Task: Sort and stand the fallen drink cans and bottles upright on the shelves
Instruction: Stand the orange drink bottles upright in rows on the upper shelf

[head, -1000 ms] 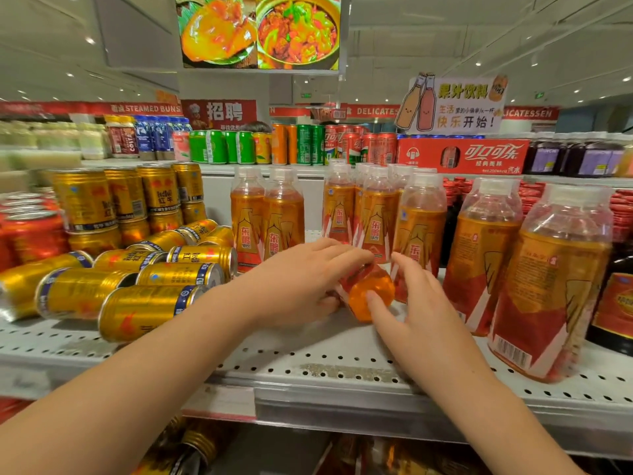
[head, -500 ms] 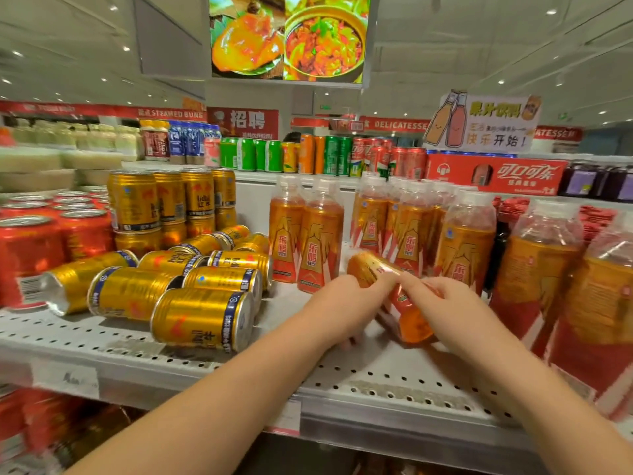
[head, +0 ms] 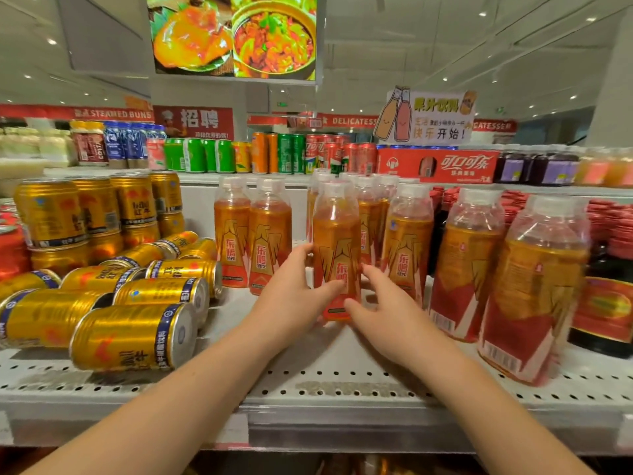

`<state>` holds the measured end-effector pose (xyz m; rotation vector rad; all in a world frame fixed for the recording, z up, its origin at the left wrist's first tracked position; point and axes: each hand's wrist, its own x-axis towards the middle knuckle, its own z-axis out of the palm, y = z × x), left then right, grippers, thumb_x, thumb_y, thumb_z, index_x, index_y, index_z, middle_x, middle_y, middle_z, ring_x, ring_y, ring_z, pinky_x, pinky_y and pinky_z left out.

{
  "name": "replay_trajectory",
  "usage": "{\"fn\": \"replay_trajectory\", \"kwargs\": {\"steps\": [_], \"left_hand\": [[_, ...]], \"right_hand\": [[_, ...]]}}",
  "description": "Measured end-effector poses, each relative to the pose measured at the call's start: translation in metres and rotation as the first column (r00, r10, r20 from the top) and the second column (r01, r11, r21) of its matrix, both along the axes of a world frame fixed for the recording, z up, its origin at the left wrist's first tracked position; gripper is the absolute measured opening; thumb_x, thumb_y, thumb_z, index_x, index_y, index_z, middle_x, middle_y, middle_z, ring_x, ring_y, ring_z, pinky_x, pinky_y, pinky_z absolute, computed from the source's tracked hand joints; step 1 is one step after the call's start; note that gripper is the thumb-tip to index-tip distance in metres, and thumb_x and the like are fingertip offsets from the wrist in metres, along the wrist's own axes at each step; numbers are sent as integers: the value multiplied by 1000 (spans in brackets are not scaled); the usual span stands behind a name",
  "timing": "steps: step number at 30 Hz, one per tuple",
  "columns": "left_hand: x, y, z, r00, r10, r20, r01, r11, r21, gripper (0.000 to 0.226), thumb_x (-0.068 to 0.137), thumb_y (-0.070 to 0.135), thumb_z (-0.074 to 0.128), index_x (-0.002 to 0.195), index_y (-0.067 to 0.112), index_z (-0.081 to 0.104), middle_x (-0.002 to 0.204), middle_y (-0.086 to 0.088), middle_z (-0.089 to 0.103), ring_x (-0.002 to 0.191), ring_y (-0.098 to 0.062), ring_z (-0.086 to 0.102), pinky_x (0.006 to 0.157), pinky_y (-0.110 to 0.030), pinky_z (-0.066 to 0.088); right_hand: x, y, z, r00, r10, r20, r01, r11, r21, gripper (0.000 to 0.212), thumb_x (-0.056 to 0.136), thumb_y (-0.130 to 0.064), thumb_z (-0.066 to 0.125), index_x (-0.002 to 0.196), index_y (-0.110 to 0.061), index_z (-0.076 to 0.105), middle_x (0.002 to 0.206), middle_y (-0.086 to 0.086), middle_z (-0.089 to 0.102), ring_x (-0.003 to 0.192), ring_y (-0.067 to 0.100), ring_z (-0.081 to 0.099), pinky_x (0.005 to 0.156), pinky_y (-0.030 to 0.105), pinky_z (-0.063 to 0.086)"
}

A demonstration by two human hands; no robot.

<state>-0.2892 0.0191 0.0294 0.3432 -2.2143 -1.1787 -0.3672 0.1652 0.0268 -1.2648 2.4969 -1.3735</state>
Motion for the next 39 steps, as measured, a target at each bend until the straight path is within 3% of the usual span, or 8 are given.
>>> {"fn": "replay_trajectory", "kwargs": {"steps": [3, 8, 16, 22, 24, 28, 31, 39], "left_hand": [[-6, 1, -1, 999, 20, 44, -18, 999, -44, 63, 90, 37, 76, 143, 36, 42, 116, 14, 68, 64, -11, 74, 56, -34, 63], [-32, -3, 11, 988, 75, 132, -55, 988, -147, 44, 93, 38, 72, 129, 38, 45, 111, 22, 63, 74, -8, 75, 68, -36, 65], [-73, -13, 23, 976, 95, 194, -59, 981, -185, 50, 95, 37, 70, 138, 28, 46, 128, 7, 64, 89, -13, 69, 75, -33, 61], [-71, -14, 18, 976, 176, 130, -151, 971, -183, 58, 96, 36, 69, 147, 29, 41, 142, 4, 58, 97, -14, 68, 78, -30, 61], [-68, -5, 16, 966, 259, 12, -242, 918, -313, 58, 96, 43, 67, 144, 31, 38, 140, 3, 53, 92, -7, 59, 70, -18, 49], [-58, 17, 20, 954, 193, -231, -280, 851, -445, 42, 96, 54, 56, 129, 36, 38, 121, 10, 54, 86, -4, 60, 63, -22, 44], [-68, 31, 23, 990, 67, -127, -102, 952, -288, 59, 92, 57, 62, 140, 30, 40, 124, 12, 57, 103, -7, 61, 80, -29, 55], [-108, 49, 25, 994, -33, 105, 42, 995, -88, 54, 88, 58, 71, 127, 32, 45, 97, 11, 70, 78, -12, 72, 71, -40, 65]], "right_hand": [[9, 5, -1, 997, -62, -44, 63, 998, 21, 58, 98, -35, 60, 147, -45, 31, 99, -46, 34, 88, -30, 43, 64, -1, 38], [16, 39, -6, 988, -70, -139, 72, 997, 14, 65, 97, -48, 55, 152, -48, 19, 144, -30, 30, 137, -4, 33, 114, 26, 32], [17, 93, -19, 969, -62, -239, 53, 998, -44, 38, 95, -34, 61, 115, -62, 44, 121, -35, 49, 114, -17, 48, 87, 4, 40], [16, 127, -29, 965, -46, -260, 22, 995, -97, 22, 91, -8, 68, 76, -24, 73, 82, -8, 68, 67, -11, 64, 75, 16, 54], [1, 144, -34, 958, -172, -228, 159, 985, -74, 45, 91, 2, 68, 52, -19, 68, 67, 2, 63, 43, -8, 57, 62, 16, 53], [0, 168, -12, 786, -516, -341, 286, 792, -540, 27, 87, -24, 57, 111, -32, 67, 108, -20, 62, 96, -3, 61, 82, 6, 45], [-15, 172, -17, 795, -559, -236, 301, 702, -646, 50, 83, -43, 55, 131, -28, 55, 116, -2, 60, 104, 12, 61, 89, 18, 49], [-32, 157, -14, 930, -335, 151, 367, 870, -329, 97, 64, -72, 59, 151, -37, 35, 148, -7, 46, 127, 15, 52, 108, 46, 45]]}}
